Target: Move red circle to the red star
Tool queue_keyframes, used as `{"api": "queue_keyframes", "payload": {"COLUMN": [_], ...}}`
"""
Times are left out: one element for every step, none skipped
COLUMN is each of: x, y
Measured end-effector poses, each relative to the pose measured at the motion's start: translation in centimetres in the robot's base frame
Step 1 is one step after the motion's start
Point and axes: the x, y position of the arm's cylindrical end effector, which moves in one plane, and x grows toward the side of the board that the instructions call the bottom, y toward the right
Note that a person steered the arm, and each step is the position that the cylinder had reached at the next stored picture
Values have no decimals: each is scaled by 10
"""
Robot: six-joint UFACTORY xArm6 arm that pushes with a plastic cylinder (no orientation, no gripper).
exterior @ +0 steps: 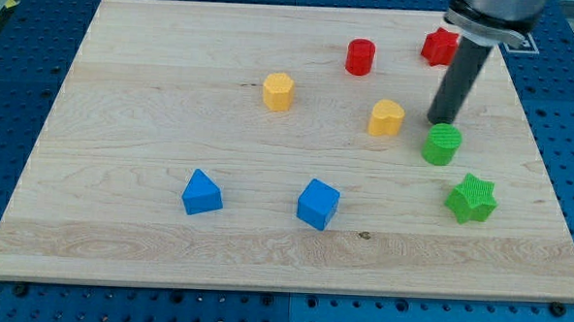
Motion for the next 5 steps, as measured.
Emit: {"api": "queue_keyframes", "payload": {"x": [-5,-21,-49,-57,-68], "y": [-30,-55,-72,-91,-108]}}
